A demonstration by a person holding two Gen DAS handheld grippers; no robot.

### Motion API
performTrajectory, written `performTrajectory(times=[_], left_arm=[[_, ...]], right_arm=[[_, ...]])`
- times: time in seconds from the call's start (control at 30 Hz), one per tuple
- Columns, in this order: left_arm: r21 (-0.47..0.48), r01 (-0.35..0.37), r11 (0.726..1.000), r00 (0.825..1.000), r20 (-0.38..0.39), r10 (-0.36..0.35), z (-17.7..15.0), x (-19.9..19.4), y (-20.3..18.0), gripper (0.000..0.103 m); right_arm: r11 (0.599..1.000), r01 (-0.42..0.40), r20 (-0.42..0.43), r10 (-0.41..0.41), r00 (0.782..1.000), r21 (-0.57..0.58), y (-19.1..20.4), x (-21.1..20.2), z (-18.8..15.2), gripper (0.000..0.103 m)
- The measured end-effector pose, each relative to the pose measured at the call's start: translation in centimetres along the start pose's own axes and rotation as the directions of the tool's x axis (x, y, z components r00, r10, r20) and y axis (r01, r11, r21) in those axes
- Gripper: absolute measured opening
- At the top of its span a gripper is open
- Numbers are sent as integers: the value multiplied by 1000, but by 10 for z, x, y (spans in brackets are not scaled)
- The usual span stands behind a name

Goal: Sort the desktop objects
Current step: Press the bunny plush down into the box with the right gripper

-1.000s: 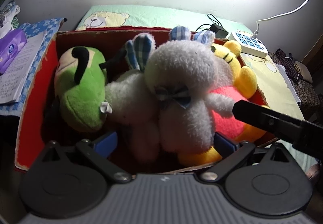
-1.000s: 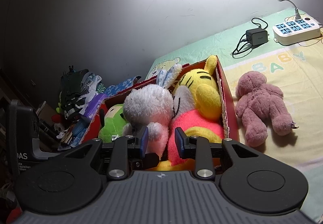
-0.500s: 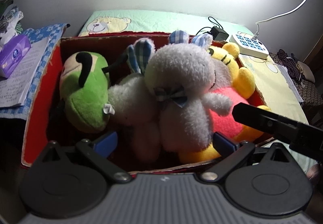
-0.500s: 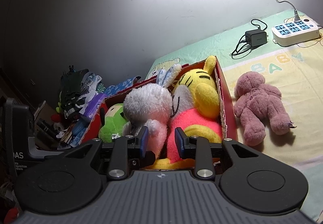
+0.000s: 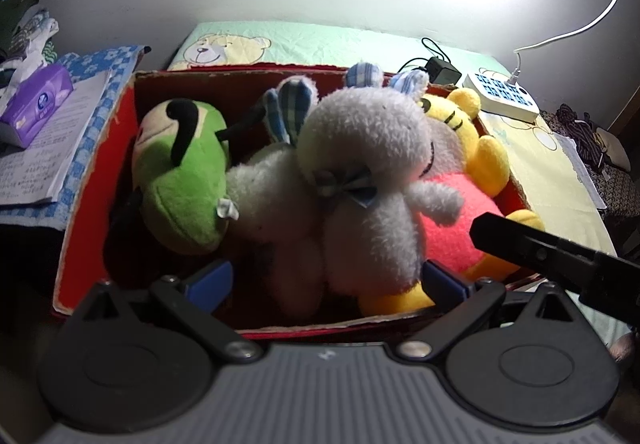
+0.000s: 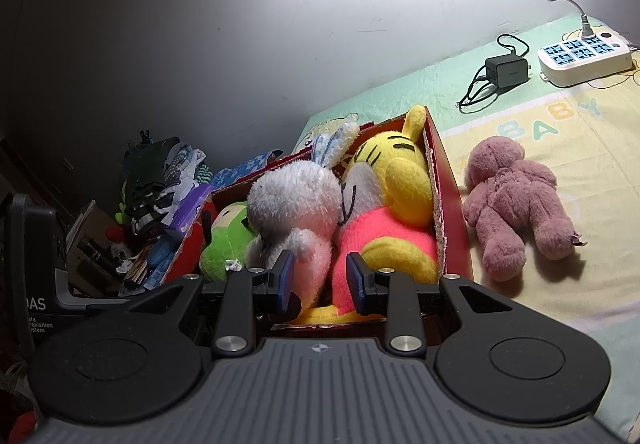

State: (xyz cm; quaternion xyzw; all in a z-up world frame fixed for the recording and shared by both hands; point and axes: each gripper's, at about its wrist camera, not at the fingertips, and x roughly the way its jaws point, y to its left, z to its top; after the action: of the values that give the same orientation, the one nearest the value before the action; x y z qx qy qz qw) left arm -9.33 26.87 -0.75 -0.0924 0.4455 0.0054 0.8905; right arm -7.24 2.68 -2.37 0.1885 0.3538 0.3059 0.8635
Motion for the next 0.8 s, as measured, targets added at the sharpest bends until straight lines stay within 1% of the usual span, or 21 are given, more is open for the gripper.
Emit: performTrajectory(times=[0.8], left_arm=[[-14, -17, 1000, 999, 29, 17, -3, -12, -3, 101]], right_arm=[[1000, -1, 20, 1, 1000, 12, -3, -15, -4, 31]])
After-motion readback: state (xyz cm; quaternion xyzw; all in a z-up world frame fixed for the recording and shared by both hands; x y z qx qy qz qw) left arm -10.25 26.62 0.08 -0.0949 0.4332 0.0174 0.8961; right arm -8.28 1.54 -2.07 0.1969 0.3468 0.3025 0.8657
